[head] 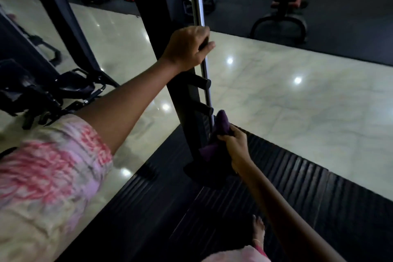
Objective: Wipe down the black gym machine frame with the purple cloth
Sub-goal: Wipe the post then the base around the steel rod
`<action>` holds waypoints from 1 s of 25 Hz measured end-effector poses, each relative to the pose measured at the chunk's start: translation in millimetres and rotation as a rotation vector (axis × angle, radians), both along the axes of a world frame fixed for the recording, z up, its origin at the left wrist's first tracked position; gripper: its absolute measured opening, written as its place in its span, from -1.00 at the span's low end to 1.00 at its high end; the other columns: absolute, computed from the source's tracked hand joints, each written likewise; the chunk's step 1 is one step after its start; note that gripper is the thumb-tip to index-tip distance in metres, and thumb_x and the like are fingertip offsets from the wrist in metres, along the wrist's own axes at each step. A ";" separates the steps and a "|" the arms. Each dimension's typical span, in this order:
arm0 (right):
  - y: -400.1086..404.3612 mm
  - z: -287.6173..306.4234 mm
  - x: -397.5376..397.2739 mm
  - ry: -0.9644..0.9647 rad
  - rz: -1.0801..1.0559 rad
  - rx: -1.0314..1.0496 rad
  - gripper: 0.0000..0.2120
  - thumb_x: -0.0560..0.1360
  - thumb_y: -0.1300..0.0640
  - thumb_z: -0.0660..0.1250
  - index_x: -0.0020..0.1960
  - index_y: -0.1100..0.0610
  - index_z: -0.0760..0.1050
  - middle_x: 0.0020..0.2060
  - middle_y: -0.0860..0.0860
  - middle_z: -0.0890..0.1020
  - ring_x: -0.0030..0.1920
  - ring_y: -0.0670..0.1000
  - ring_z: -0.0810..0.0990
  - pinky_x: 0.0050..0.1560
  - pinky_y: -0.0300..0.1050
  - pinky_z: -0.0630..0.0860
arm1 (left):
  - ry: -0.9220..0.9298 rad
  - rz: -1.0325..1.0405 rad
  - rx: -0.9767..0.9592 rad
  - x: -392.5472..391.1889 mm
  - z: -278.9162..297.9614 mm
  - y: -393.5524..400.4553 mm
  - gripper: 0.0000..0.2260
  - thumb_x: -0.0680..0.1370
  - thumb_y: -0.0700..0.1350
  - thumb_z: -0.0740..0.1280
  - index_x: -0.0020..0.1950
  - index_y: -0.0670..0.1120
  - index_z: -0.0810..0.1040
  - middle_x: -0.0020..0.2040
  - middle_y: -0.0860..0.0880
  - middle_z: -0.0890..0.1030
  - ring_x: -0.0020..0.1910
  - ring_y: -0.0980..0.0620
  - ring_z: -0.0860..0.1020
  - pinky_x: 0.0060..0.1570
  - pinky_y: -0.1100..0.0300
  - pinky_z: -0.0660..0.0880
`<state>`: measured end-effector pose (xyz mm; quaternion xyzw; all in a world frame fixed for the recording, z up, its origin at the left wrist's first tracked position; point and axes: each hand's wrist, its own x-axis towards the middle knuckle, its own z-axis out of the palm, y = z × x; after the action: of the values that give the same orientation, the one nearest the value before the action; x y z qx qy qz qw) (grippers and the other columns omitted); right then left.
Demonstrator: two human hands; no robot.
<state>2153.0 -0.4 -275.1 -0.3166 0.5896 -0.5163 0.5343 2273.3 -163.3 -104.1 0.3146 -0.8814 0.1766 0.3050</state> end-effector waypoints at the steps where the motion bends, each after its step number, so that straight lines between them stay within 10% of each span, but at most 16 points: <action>1: -3.6 4.5 9.6 0.036 -0.033 -0.012 -0.73 0.37 0.44 0.31 -0.02 0.18 0.58 -0.13 0.19 0.63 -0.09 0.19 0.62 -0.10 0.04 0.59 | -0.001 -0.020 -0.036 -1.9 -4.7 0.0 -0.71 0.53 -0.04 0.25 -0.26 -0.23 0.45 -0.36 -0.18 0.52 -0.39 -0.19 0.52 -0.40 0.13 0.38; 7: -91.6 35.1 63.6 0.249 -0.162 -0.009 -0.62 0.40 0.39 0.17 0.17 0.23 0.54 0.06 0.25 0.49 -0.02 0.20 0.55 0.03 0.12 0.55 | -0.012 -0.101 -0.367 1.7 -11.2 -19.7 -0.87 0.50 -0.11 0.23 -0.16 -0.11 0.30 -0.38 -0.11 0.50 -0.44 -0.12 0.50 -0.50 0.19 0.34; 14: -75.4 3.0 83.0 1.064 0.201 -0.135 -0.48 0.50 0.29 0.21 0.45 0.16 0.26 0.34 0.19 0.23 0.23 0.25 0.30 -0.12 0.03 0.45 | 0.011 -0.067 -0.512 0.8 -23.7 -33.6 -0.86 0.52 -0.11 0.23 -0.12 -0.08 0.26 -0.33 -0.09 0.51 -0.39 -0.08 0.50 -0.45 0.14 0.37; 20: -77.6 4.3 33.5 0.855 -0.103 -0.292 -0.60 0.52 0.31 0.22 0.35 0.16 0.44 0.15 0.20 0.40 0.11 0.21 0.42 0.05 0.02 0.44 | 0.028 -0.049 -0.573 -0.6 -25.2 -32.7 -0.83 0.50 -0.09 0.26 -0.11 -0.07 0.26 -0.33 -0.06 0.51 -0.41 -0.02 0.47 -0.44 0.18 0.30; 25: -92.1 -24.1 46.5 0.981 0.152 -0.209 -0.52 0.53 0.10 0.29 0.44 -0.01 0.33 0.40 0.12 0.30 0.28 0.26 0.26 0.23 0.15 0.36 | 0.053 -0.030 -0.605 -1.0 -25.4 -35.2 -0.80 0.52 -0.08 0.30 -0.13 -0.07 0.26 -0.35 -0.05 0.50 -0.41 0.00 0.45 -0.40 0.20 0.24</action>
<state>2199.5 -92.5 -299.2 -0.6158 0.6916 -0.3228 0.1958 2272.3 -198.5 -129.5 0.2012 -0.7851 0.4183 0.4102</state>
